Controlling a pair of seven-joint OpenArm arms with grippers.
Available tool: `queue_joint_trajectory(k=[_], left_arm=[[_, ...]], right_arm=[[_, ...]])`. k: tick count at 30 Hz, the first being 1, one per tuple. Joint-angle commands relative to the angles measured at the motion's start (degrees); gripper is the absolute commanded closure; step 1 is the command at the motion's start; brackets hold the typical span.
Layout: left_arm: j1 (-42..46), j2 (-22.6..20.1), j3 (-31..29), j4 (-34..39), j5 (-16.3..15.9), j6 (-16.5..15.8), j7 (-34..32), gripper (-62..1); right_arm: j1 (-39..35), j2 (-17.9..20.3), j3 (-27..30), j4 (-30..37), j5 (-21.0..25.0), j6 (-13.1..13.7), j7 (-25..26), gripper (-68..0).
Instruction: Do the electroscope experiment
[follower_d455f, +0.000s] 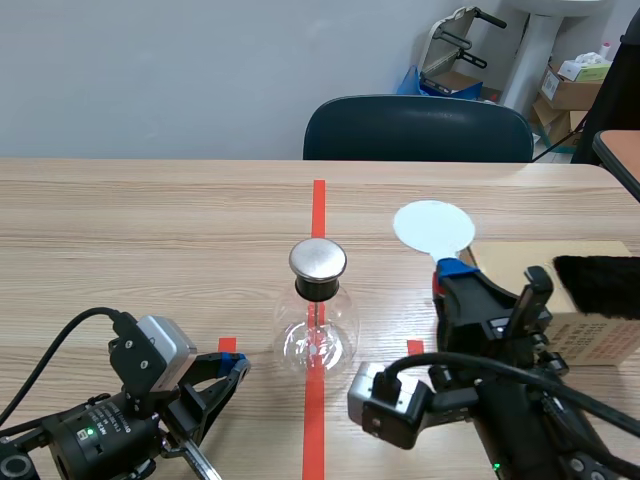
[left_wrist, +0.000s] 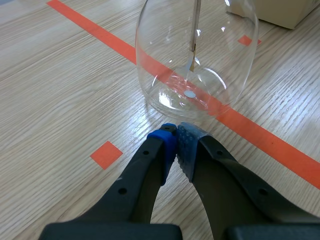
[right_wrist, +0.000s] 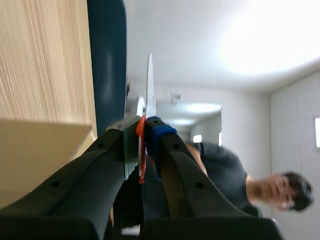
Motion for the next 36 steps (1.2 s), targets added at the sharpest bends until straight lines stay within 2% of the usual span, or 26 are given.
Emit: queue_joint_trajectory(k=[1, 10, 17, 23, 36], left_arm=[[0.0, 0.5, 0.2, 1.0, 0.1, -0.1, -0.9, -2.7], [0.0, 0.5, 0.2, 1.0, 0.1, -0.1, -0.9, -2.7], [0.0, 0.4, 0.2, 1.0, 0.1, -0.1, -0.9, -2.7], [0.0, 0.4, 0.2, 1.0, 0.1, -0.1, -0.9, -2.7], [0.0, 0.4, 0.2, 1.0, 0.1, -0.1, -0.9, -2.7]], right_arm=[[0.7, 0.3, 0.4, 0.9, -0.2, -0.7, 1.8, -1.3], [0.7, 0.3, 0.4, 0.9, -0.2, -0.7, 13.7, -1.3], [0.7, 0.3, 0.4, 0.9, -0.2, -0.7, 20.4, -1.3], [0.7, 0.3, 0.4, 0.9, -0.2, -0.7, 22.8, -1.3], [0.7, 0.3, 0.4, 0.9, -0.2, -0.7, 22.8, -1.3]])
